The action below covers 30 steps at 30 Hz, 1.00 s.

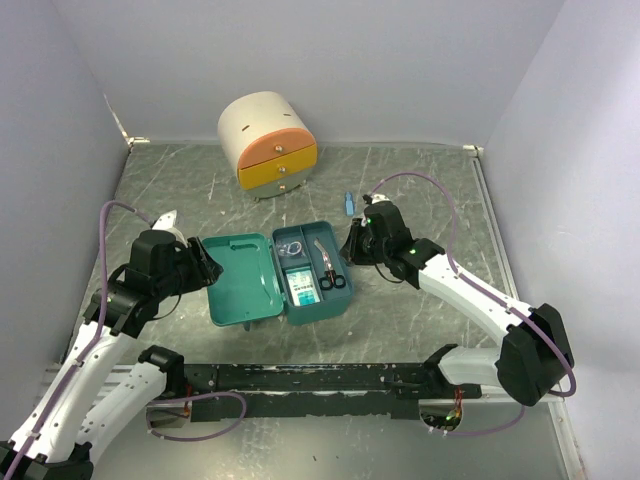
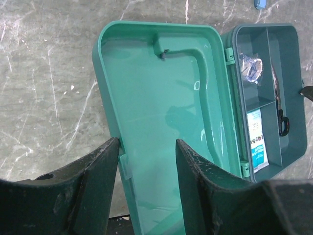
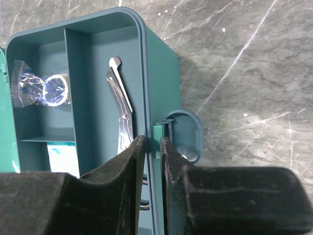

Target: Organize the medicine kit

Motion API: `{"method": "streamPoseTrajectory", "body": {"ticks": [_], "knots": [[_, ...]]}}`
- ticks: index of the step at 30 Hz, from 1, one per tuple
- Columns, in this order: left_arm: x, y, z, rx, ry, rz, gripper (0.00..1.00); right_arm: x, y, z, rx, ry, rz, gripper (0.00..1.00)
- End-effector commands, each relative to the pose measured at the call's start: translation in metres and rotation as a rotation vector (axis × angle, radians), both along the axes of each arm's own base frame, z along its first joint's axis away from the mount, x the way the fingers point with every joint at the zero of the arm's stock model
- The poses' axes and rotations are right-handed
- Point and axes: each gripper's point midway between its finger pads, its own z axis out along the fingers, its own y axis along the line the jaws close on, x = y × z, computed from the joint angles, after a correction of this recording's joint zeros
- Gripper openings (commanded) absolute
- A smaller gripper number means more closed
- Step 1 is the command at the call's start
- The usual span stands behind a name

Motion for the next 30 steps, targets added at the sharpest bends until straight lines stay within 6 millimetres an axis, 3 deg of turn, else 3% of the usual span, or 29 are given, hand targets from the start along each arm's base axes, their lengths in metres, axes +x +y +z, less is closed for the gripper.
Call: {"method": "streamPoseTrajectory", "body": {"ticks": [1, 9, 18, 30], "knots": [[-0.003, -0.029, 0.031, -0.136, -0.04, -0.1, 0.58, -0.021, 0.021, -0.004, 0.063, 0.08, 0.09, 0.2], [-0.015, -0.037, 0.044, -0.189, -0.043, -0.153, 0.59, -0.028, 0.032, 0.008, 0.117, 0.086, 0.12, 0.26], [-0.012, -0.056, 0.06, -0.257, -0.066, -0.238, 0.6, -0.035, 0.035, 0.019, 0.138, 0.075, 0.141, 0.26], [-0.001, -0.092, 0.102, -0.384, -0.132, -0.407, 0.62, -0.034, 0.032, 0.015, 0.135, 0.073, 0.122, 0.27]]}}
